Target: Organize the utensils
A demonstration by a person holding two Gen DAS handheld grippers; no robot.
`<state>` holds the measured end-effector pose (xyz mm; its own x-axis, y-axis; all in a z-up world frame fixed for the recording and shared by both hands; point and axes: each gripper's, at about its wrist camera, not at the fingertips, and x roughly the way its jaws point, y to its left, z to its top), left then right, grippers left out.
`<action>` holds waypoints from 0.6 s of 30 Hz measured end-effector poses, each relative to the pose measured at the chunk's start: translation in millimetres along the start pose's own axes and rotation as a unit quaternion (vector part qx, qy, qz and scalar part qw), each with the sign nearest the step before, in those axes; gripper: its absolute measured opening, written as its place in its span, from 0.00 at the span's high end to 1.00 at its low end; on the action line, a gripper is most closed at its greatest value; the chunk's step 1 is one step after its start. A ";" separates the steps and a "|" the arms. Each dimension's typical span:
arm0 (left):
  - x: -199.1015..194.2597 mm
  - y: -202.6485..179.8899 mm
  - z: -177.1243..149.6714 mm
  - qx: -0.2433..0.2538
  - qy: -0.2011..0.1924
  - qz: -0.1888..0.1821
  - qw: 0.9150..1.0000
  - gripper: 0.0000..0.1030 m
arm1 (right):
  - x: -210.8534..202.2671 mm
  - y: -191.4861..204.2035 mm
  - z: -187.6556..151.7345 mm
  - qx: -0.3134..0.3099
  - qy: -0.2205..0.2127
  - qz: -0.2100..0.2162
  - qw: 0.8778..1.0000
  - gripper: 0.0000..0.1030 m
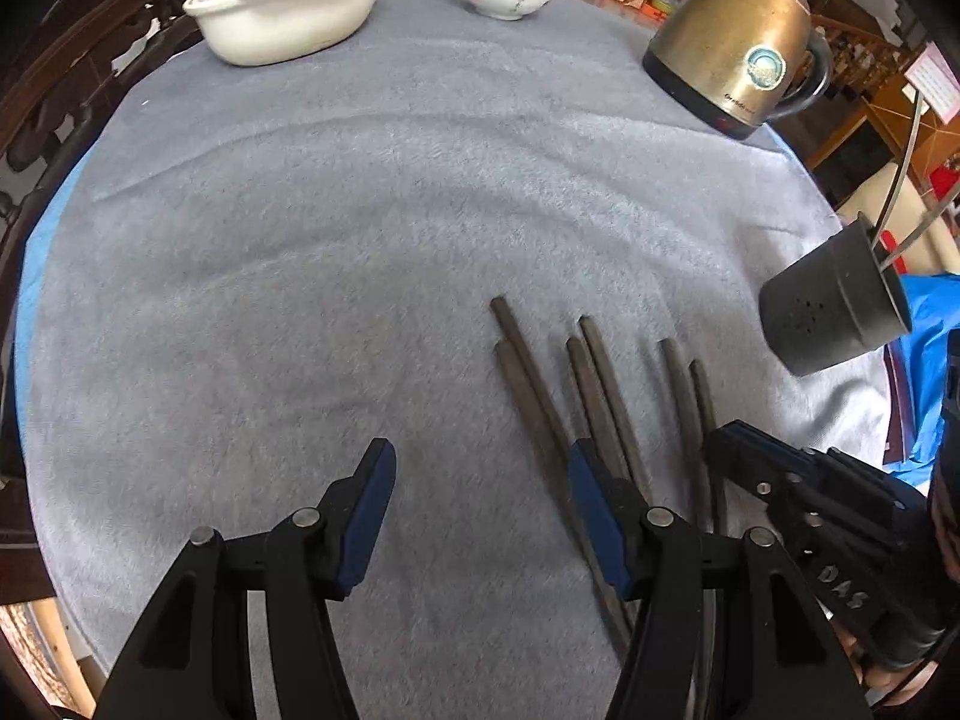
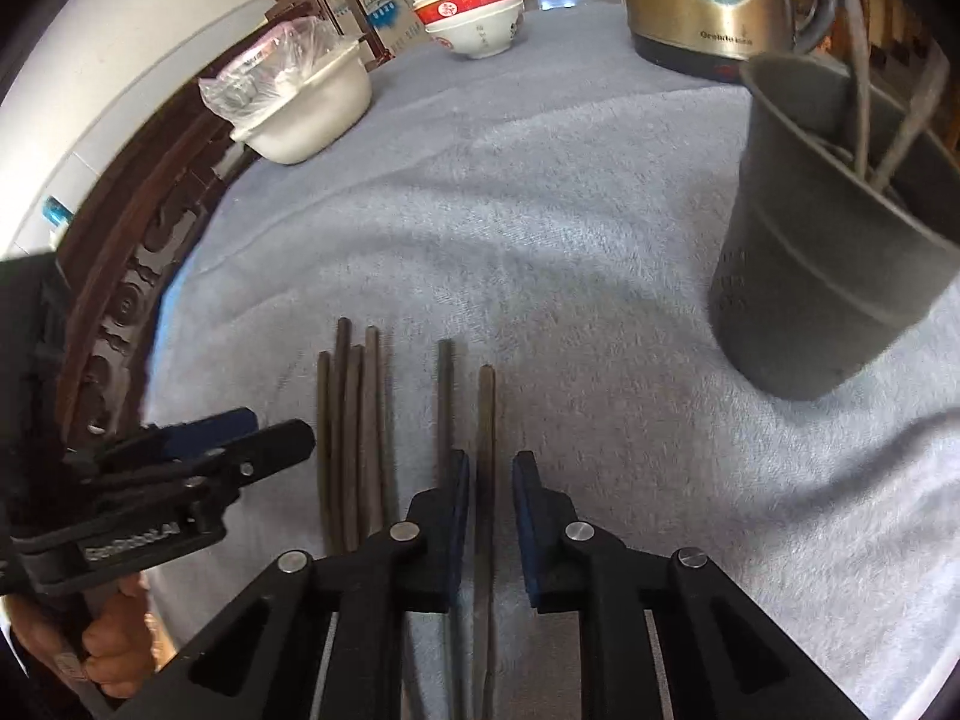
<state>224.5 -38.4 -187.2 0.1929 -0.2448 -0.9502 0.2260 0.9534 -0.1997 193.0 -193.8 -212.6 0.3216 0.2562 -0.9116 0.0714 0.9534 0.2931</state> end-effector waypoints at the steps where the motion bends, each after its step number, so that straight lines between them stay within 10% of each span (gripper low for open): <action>1: 2.3 -0.6 1.4 0.000 0.003 0.003 1.000 0.41 | 1.9 -0.5 0.8 0.000 0.003 -0.005 1.000 0.82; 18: 27.5 4.3 32.7 0.004 0.006 0.007 1.000 0.49 | 15.1 14.6 16.7 -0.063 0.029 -0.060 0.996 0.90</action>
<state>262.1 -46.8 -206.4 0.1838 -0.2296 -0.9558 0.2305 0.9553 -0.1852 214.6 -178.7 -217.3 0.2618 0.1439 -0.9543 -0.0150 0.9893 0.1450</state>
